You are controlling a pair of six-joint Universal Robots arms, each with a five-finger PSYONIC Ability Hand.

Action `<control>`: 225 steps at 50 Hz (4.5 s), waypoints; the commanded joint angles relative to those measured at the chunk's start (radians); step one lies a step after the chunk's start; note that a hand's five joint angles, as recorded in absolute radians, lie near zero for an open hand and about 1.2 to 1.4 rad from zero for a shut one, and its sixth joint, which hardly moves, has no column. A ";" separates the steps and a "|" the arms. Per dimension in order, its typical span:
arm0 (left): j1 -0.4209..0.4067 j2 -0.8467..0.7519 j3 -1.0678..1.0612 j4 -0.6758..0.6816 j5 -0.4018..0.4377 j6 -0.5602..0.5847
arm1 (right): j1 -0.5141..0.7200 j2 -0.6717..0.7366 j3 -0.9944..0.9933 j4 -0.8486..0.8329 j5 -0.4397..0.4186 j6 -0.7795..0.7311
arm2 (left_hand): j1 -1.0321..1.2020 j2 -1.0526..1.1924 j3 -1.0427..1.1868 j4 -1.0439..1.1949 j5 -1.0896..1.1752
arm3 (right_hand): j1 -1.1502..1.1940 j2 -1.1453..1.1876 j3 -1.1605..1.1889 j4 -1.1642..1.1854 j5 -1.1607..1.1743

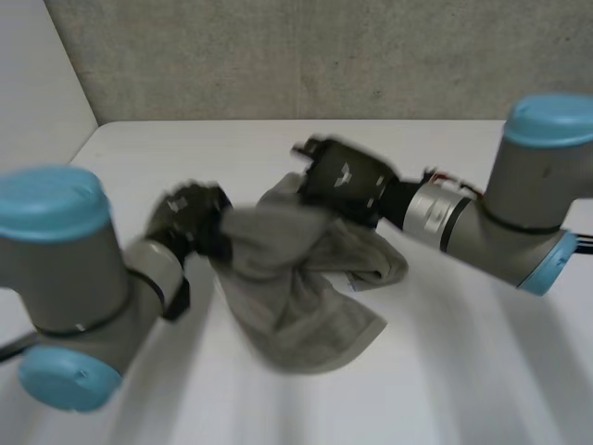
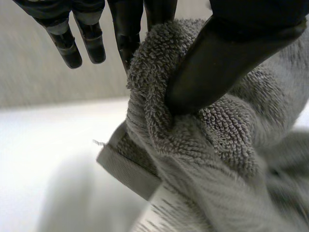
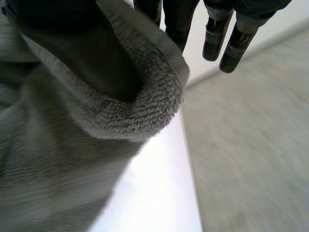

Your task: Fold the towel.

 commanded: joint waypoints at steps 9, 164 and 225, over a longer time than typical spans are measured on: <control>0.036 0.185 0.087 -0.065 0.139 0.012 | -0.046 -0.367 0.216 0.076 0.189 0.594 | 0.091 0.113 -0.043 -0.050 0.084 | 0.085 0.100 -0.007 -0.060 0.072; 0.061 0.047 -0.199 -0.120 0.249 0.627 | -0.060 0.070 -0.030 0.391 0.047 -0.293 | -0.335 -0.313 -0.043 -0.050 -0.342 | 0.085 0.100 -0.007 -0.060 0.072; 0.196 0.107 0.353 0.263 0.251 0.457 | -0.285 -0.379 -0.043 -0.267 0.015 0.756 | 0.091 0.113 -0.043 -0.050 0.084 | 0.085 0.100 -0.007 -0.060 0.072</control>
